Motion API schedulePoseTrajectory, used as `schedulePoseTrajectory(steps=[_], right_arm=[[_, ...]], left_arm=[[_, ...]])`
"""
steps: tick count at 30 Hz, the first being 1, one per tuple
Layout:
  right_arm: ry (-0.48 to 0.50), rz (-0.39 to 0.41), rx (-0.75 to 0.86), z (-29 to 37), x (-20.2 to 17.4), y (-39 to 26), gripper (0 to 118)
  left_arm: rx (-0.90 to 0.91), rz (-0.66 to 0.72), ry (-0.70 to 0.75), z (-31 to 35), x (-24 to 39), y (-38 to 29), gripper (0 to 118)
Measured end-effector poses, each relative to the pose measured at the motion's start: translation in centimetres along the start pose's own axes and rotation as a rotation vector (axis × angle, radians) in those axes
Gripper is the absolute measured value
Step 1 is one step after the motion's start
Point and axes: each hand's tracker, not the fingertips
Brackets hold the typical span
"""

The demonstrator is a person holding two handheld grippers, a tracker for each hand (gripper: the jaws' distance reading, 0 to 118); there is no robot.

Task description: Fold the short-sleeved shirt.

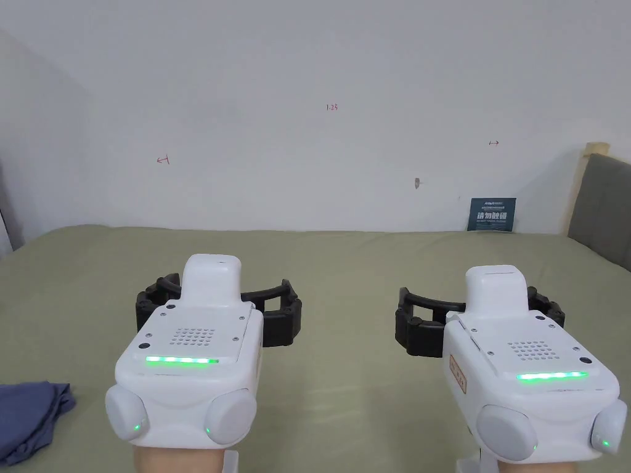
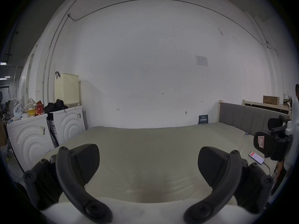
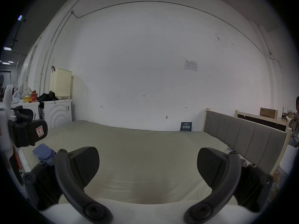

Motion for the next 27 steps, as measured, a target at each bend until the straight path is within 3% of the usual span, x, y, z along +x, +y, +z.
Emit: schedulePoseTrajectory(steps=[27], right_arm=[[0.009,0.011,-0.005,0.18,-0.25,-0.21,118]], left_arm=[[0.005,0.001,0.002,0.35,-0.28,-0.05,118]])
